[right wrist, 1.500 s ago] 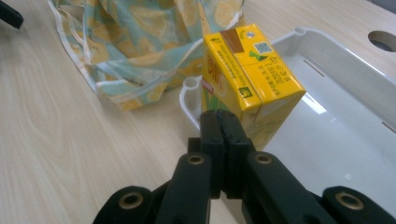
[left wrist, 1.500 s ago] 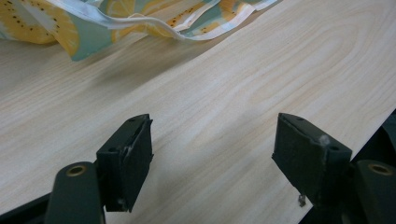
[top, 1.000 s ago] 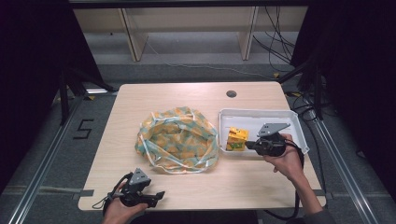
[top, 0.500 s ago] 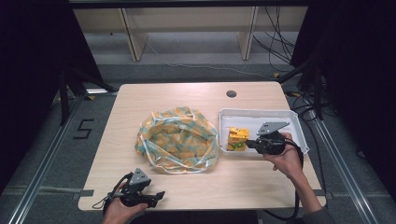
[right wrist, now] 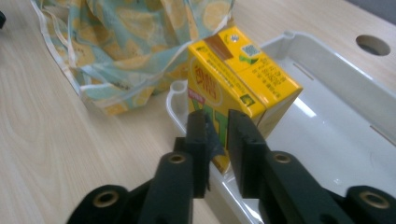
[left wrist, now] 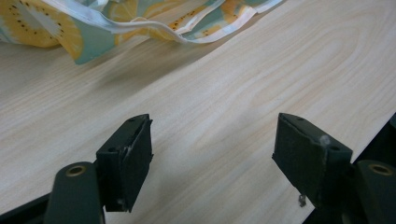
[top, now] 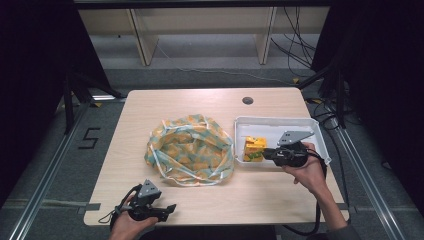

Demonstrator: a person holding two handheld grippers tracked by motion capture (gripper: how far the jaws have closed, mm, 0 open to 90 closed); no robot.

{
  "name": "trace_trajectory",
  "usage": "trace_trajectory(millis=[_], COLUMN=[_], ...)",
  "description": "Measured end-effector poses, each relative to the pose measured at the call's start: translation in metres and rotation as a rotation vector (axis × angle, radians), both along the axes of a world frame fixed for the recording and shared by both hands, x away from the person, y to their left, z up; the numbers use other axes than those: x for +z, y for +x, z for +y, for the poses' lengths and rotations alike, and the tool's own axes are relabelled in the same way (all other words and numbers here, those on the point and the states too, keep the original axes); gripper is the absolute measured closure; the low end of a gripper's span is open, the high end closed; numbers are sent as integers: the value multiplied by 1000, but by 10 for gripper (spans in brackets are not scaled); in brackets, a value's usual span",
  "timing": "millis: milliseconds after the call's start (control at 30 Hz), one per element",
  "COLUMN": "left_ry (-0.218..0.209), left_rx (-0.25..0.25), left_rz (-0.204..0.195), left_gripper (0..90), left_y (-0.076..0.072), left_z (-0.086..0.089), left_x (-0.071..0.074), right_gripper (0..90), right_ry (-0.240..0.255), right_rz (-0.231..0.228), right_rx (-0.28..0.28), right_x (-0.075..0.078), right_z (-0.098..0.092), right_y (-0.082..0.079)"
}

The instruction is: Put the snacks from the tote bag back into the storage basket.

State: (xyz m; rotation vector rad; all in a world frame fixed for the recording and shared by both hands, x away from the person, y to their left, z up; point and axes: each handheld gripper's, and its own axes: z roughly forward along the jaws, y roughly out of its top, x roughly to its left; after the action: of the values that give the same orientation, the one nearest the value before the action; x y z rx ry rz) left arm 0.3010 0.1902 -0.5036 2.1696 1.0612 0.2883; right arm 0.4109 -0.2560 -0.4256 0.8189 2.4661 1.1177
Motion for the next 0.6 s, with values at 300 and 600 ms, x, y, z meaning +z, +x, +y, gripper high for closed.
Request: trace_trajectory(millis=[300, 600], left_ry=[5, 5], left_rx=[-5, 0], left_rz=[-10, -15], left_gripper=[272, 269], left_y=[1, -1], left_z=[3, 4], left_x=[1, 2], right_gripper=[453, 354], right_ry=[90, 179], right_rz=[-5, 17], right_rx=[-75, -141], right_x=[9, 1], right_z=[-3, -7], right_y=[-17, -25])
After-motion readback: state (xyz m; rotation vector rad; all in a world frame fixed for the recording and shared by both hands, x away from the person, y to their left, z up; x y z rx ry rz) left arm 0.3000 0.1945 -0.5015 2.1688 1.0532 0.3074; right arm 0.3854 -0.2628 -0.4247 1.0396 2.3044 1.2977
